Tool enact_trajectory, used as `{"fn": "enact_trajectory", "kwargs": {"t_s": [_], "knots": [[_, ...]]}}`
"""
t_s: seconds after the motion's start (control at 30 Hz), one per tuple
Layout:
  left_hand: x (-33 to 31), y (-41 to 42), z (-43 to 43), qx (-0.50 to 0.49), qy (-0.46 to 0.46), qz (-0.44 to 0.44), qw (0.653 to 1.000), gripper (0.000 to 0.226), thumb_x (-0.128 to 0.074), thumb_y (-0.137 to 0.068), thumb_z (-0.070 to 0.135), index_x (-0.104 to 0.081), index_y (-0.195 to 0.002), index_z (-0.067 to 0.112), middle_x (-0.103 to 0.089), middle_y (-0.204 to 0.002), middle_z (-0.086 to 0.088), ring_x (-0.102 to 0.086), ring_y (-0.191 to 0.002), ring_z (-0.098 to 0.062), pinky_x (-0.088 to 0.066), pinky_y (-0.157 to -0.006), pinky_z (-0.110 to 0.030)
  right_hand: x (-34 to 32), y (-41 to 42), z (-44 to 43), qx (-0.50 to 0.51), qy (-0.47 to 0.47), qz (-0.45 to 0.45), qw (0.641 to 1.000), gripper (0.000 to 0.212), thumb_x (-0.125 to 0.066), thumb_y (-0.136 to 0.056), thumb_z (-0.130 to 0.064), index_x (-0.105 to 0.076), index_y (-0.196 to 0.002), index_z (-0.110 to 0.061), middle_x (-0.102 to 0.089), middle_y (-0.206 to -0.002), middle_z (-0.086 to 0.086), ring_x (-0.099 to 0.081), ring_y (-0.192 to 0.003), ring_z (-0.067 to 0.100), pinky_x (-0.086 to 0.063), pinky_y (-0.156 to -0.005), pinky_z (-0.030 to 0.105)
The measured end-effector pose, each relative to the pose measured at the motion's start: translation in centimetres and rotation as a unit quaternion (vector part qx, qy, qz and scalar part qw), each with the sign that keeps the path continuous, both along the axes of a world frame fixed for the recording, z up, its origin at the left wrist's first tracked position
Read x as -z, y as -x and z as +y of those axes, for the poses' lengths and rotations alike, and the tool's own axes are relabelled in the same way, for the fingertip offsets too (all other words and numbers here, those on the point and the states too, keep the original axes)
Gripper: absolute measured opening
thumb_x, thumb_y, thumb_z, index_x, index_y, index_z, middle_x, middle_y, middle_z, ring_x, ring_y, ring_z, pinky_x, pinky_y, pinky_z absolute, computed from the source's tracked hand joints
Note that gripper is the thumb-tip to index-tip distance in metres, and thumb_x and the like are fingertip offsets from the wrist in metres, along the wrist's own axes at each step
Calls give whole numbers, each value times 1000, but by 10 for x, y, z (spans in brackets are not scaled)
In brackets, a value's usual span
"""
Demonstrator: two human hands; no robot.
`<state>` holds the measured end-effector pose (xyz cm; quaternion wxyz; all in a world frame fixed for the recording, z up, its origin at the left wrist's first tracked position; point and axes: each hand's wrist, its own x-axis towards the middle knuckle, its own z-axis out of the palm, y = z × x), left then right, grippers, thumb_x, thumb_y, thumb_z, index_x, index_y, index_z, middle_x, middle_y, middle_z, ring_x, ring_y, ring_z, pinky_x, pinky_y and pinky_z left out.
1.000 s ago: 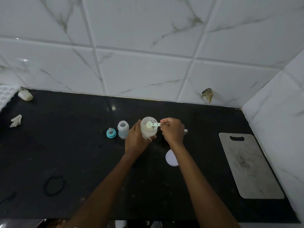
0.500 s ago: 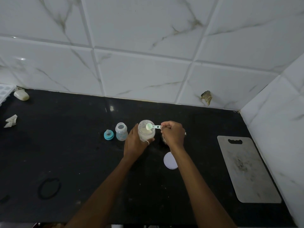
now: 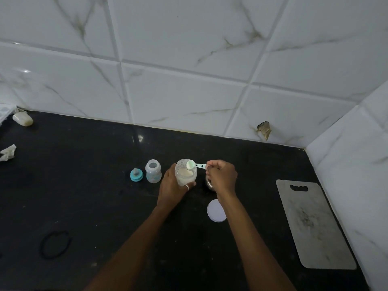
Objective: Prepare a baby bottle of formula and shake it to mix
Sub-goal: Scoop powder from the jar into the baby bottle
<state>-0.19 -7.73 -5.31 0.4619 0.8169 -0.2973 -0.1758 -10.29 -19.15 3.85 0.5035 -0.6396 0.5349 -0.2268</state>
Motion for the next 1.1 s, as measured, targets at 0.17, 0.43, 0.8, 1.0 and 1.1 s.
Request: {"fn": "enact_trajectory", "kwargs": {"t_s": [0.17,0.43,0.8,1.0,1.1], "knots": [[4,1,-2,-8,-25,20,999,100,-88,-67,43,-35,-148,22,-46,-148,1,-43,-138,-15,-38,-112,-32,0,0,2,1,-3,-3,1000,15,-68,-91,-4,-78,-94,-14,-76,-78,4,-73,-74,16,-62,-69,30],[-11,12,8,-21,-32,-11,999,112,-86,-73,40,-16,-156,12,-25,-162,-6,-26,-149,-20,-30,-115,-35,-5,-1,8,5,-3,-17,1000,15,-67,-90,-4,-78,-94,-13,-75,-76,5,-70,-69,14,-54,-62,23],[-49,-25,43,-94,6,-103,990,93,-79,-82,43,-28,-152,12,-29,-159,-7,-23,-150,-20,-36,-115,-37,-26,-33,27,-37,14,-63,997,20,-66,-85,-4,-78,-84,-20,-76,-72,-2,-74,-75,15,-63,-79,38],[-28,-66,69,-99,-26,26,994,99,-81,-78,44,-27,-155,12,-33,-159,-7,-34,-145,-24,-37,-113,-39,-19,-46,44,-51,-5,-73,996,18,-67,-87,-6,-79,-85,-20,-77,-74,-3,-74,-74,14,-63,-79,35],[-19,-73,67,-74,-36,47,996,98,-83,-78,38,-29,-154,10,-35,-158,-8,-37,-144,-25,-37,-114,-38,-12,-48,46,-48,-18,-65,997,17,-67,-88,-5,-79,-89,-17,-77,-77,-3,-74,-75,14,-62,-79,32]]}}
